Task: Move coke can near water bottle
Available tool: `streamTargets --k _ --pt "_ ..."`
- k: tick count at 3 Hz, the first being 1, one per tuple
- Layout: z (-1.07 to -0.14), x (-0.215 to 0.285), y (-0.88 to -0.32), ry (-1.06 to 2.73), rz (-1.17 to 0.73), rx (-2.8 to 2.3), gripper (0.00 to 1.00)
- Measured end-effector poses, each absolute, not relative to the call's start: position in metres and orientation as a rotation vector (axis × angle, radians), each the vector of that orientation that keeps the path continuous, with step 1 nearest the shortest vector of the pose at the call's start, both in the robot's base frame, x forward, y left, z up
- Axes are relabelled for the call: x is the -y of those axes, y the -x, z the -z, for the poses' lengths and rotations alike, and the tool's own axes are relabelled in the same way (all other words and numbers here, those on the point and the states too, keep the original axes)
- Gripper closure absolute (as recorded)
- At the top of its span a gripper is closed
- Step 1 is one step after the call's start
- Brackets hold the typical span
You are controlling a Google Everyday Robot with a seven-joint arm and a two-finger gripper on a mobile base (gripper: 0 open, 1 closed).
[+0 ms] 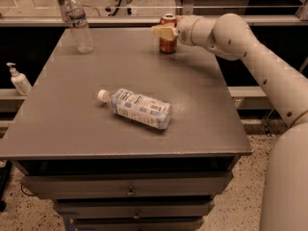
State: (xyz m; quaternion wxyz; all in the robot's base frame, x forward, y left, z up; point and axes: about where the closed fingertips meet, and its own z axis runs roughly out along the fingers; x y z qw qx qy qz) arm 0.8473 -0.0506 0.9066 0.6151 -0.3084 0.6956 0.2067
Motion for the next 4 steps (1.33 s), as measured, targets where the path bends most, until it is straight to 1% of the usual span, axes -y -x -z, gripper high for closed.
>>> streamTargets --k 1,2,3,4 --pt "-0.916 0.033 -0.836 0.691 -0.609 -1.572 0.62" --pt "-0.943 -0.017 -0.819 0.723 -0.793 -1.469 0.86" --pt "-0.966 -0.075 -0.804 0.819 -0.916 -1.362 1.0" --pt "-0.978 -0.131 -0.787 0.975 -0.933 -1.302 1.0"
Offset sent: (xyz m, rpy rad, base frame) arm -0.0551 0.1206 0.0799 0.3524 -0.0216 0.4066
